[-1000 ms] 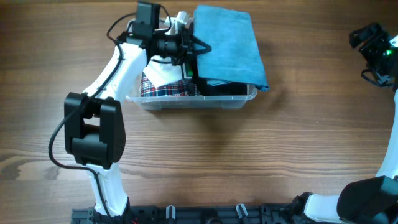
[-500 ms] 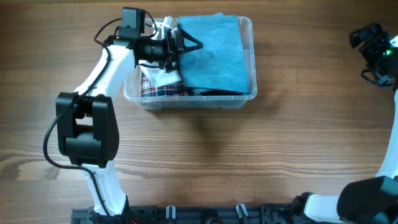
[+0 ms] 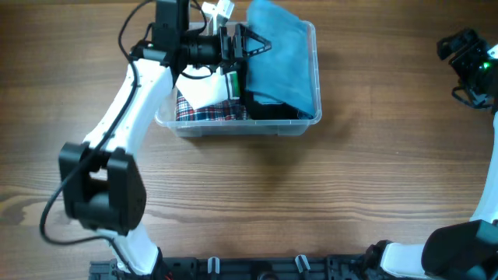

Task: Pack container
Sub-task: 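Lower the denim cloth onto the black garment and release it, then press the denim cloth flat into the bin with the left gripper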

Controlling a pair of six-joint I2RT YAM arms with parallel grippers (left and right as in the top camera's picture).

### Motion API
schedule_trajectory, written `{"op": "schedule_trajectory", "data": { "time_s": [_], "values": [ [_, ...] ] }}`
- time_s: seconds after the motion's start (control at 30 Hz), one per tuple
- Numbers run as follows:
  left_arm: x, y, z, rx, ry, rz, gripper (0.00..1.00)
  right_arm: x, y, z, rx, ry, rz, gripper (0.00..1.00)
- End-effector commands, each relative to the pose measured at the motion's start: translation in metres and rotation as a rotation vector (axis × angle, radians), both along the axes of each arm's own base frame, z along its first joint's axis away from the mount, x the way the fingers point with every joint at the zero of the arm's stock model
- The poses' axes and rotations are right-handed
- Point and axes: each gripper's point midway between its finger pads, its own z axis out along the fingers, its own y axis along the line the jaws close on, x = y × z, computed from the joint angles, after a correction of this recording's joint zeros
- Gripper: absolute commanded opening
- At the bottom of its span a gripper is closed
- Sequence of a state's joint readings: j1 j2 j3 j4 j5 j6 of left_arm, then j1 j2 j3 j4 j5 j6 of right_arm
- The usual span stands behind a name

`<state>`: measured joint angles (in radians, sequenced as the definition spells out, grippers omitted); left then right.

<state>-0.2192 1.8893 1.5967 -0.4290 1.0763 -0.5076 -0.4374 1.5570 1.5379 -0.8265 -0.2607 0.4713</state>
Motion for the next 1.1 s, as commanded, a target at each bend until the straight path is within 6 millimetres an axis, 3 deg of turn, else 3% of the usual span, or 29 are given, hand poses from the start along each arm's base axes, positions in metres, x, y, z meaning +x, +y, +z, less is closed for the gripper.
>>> {"op": "schedule_trajectory", "data": {
  "time_s": [0.0, 0.17, 0.3, 0.6, 0.7, 0.87, 0.97, 1.07],
  "values": [
    [-0.002, 0.007, 0.014, 0.047, -0.063, 0.028, 0.99, 0.002, 0.000, -0.006, 0.006, 0.012, -0.005, 1.00],
    [0.000, 0.016, -0.006, 0.140, -0.020, 0.079, 1.00, 0.002, 0.000, -0.006, 0.006, 0.012, -0.005, 1.00],
    [0.005, 0.021, -0.008, 0.176, -0.033, 0.118, 0.99, 0.002, 0.000, -0.006, 0.006, 0.012, -0.005, 1.00],
    [0.014, 0.047, 0.013, 0.339, -0.143, 0.308, 0.99, 0.002, 0.000, -0.006, 0.006, 0.012, -0.005, 1.00],
    [0.014, 0.044, 0.020, 0.419, -0.217, 0.356, 0.99, 0.002, 0.000, -0.006, 0.006, 0.012, -0.005, 1.00],
    [0.030, 0.038, 0.012, 0.673, -0.400, 0.481, 0.99, 0.002, 0.000, -0.005, 0.005, 0.012, -0.005, 1.00],
    [0.044, 0.022, 0.005, 0.799, -0.539, 0.513, 1.00, 0.002, 0.000, -0.005, 0.005, 0.012, -0.005, 1.00],
    [0.058, 0.015, -0.011, 0.839, -0.564, 0.540, 1.00, 0.002, 0.000, -0.005, 0.005, 0.012, -0.005, 1.00]
  ]
}}
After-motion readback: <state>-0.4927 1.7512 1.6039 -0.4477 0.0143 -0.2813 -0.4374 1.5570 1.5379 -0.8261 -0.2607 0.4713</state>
